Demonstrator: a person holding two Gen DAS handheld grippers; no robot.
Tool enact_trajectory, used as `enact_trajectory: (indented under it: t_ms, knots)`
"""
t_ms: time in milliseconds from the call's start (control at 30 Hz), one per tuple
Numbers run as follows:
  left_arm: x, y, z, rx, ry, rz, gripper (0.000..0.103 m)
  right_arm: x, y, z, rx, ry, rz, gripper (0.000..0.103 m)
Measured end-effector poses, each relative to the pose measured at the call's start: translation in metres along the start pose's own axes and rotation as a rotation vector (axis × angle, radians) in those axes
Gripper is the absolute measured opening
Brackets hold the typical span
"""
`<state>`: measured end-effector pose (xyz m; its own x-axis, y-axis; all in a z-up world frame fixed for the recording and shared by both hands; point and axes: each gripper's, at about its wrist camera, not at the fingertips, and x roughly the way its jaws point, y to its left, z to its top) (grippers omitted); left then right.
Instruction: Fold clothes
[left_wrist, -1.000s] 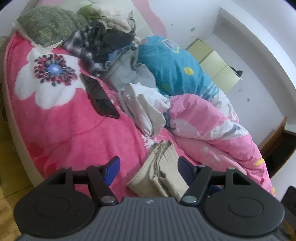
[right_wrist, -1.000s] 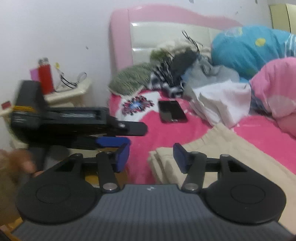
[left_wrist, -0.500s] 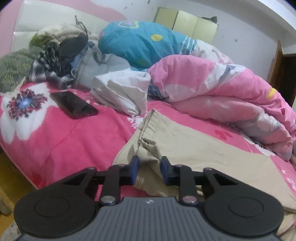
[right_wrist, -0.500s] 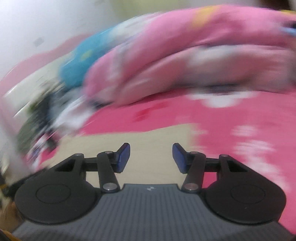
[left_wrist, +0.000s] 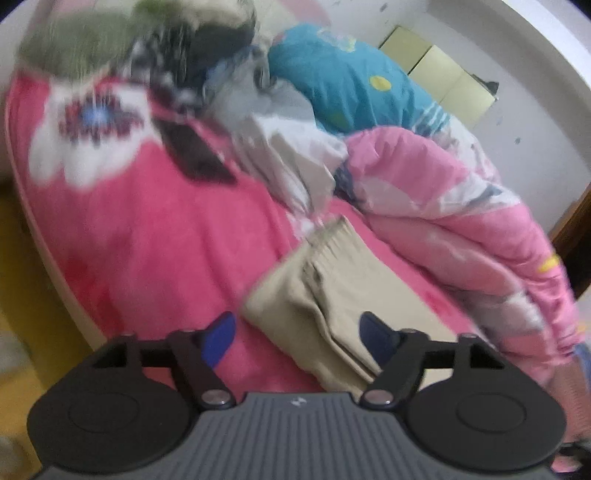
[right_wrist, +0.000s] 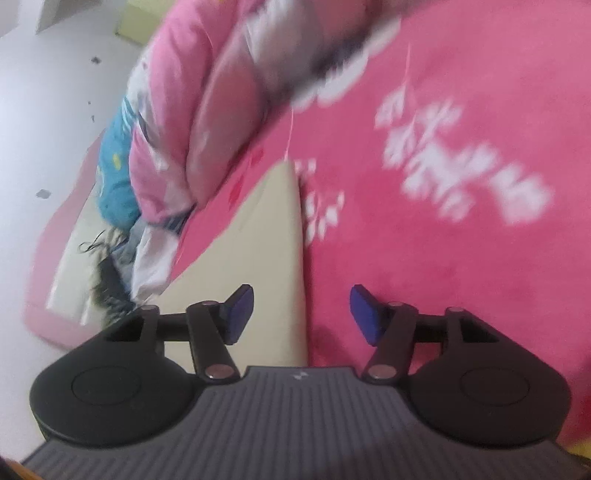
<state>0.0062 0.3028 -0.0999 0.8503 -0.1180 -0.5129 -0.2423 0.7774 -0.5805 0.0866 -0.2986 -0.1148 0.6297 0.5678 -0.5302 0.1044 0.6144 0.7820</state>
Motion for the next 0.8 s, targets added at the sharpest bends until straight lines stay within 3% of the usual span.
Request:
enact_trajectory:
  t_ms: [67,233,567,667,767,800]
  knots:
    - [0.007,-0.004,-0.009,-0.021,0.047,-0.035,0.086,0.017,-0.003,0.002,0.017,0.059,0.027,0.060]
    - [0.036,-0.016,-0.027,-0.021,0.102,-0.038,0.087,0.021,0.002,0.003,-0.003,0.093,0.071,0.065]
    - [0.046,-0.005,-0.015,-0.129,-0.022,-0.073,0.086,0.042,-0.005,0.020,0.008,0.090,0.122,0.065]
    - [0.052,-0.008,-0.008,-0.122,-0.037,-0.044,0.077,0.065,0.000,0.034,-0.013,0.074,0.126,0.062]
    - [0.058,-0.011,-0.003,-0.110,-0.044,0.005,0.061,0.092,0.005,0.050,-0.036,0.055,0.132,0.052]
    - [0.060,-0.011,-0.001,-0.115,-0.047,0.023,0.053,0.101,0.007,0.055,-0.041,0.047,0.133,0.044]
